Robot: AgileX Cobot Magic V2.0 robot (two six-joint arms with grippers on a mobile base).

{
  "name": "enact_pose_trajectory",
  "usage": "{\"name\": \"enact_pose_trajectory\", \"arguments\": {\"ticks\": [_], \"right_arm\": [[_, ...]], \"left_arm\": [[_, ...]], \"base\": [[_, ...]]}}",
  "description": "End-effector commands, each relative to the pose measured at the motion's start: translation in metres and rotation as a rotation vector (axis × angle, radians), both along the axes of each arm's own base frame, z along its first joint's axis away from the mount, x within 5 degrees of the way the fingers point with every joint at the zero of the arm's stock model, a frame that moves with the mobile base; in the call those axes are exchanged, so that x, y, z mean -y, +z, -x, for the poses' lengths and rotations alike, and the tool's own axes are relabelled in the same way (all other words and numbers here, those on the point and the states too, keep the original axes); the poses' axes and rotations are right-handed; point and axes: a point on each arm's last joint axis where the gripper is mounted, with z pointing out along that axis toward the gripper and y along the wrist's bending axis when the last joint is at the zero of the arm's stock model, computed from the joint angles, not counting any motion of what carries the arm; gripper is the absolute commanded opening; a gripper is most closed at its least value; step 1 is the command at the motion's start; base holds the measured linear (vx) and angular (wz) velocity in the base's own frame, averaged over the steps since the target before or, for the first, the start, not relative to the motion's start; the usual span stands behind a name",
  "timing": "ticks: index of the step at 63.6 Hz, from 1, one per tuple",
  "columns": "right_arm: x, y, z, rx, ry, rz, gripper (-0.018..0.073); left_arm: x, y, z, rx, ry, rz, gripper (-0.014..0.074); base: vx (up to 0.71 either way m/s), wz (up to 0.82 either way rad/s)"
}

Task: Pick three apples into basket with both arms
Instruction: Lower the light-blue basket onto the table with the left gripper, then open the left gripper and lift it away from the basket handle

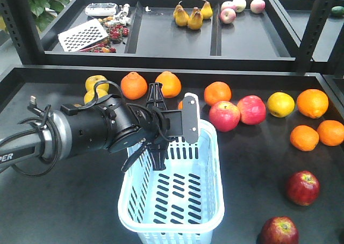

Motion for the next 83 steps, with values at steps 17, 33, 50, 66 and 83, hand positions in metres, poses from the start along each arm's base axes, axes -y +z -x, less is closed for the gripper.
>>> {"name": "enact_pose_trajectory", "arguments": {"ticks": [17, 33, 50, 66, 83], "right_arm": [[0.0, 0.003, -0.001, 0.058, -0.006, 0.004, -0.0008], [0.0, 0.003, -0.001, 0.058, -0.006, 0.004, -0.0008], [0.0, 0.003, -0.001, 0.058, -0.006, 0.004, -0.0008], [0.0, 0.003, -0.001, 0.058, -0.006, 0.004, -0.0008], [0.0, 0.003, -0.001, 0.058, -0.006, 0.004, -0.0008]], "left_arm": [[0.004, 0.028, 0.002, 0.055, -0.003, 0.083, 0.0296], [0.004, 0.027, 0.003, 0.039, 0.01, 0.093, 0.0573], [0.009, 0.031, 0.009, 0.041, -0.004, 0.095, 0.0594], [-0.002, 0.058, 0.019, 0.054, 0.021, 0.095, 0.059], [-0.027, 0.11, 0.043, 0.018, 0.143, 0.238, 0.059]], "base": [[0.0, 0.0], [0.0, 0.0], [0.0, 0.0], [0.0, 0.0], [0.0, 0.0]]}}
